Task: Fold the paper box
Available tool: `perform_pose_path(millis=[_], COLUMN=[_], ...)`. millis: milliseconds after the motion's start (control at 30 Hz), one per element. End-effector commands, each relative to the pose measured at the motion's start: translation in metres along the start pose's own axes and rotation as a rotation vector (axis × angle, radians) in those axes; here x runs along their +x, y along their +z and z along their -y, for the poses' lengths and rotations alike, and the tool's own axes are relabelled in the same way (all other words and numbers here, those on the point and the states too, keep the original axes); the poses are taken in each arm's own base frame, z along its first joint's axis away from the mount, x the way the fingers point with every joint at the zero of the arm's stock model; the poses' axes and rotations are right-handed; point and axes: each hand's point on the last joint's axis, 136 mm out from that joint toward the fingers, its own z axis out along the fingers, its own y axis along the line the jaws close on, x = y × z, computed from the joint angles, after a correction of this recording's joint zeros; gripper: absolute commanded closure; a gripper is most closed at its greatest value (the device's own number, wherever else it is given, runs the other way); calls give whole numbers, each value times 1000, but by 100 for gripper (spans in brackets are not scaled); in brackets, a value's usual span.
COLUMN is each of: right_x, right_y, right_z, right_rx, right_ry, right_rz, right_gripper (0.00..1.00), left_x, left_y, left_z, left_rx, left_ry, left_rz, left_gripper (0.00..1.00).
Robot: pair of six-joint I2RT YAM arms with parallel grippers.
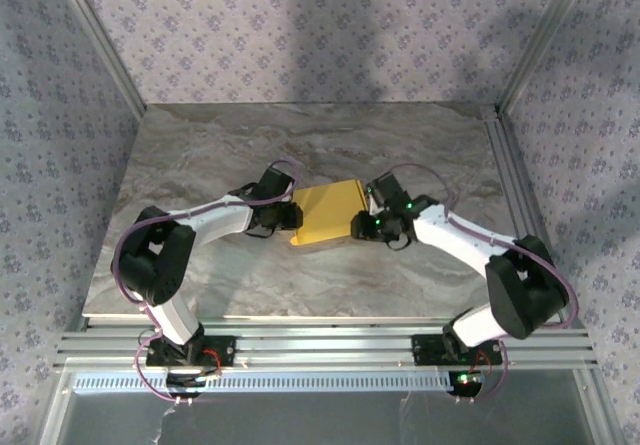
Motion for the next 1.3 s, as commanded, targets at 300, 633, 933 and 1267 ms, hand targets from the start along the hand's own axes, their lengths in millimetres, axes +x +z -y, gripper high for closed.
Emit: perform_pose_path(millis=[300,633,933,1267], right_x=[5,-21,-41,-59], right_y=[12,-23,-38,-34], right_z=[-78,-2,41,39], right_rx=[-277,-123,26,-46], right_ry=[384,339,161,110], right_rz=[168,232,187,268], right_gripper=[62,59,55,48], left_x=[42,33,24,22], left_y=[23,13,3,-23], left_z=[-8,-15,-40,-29], left_rx=[-15,-57,-54,71], left_ry=[-353,-334,-308,-341], left_rz=[-60,-17,-111,-167], left_gripper=[100,100,100,100])
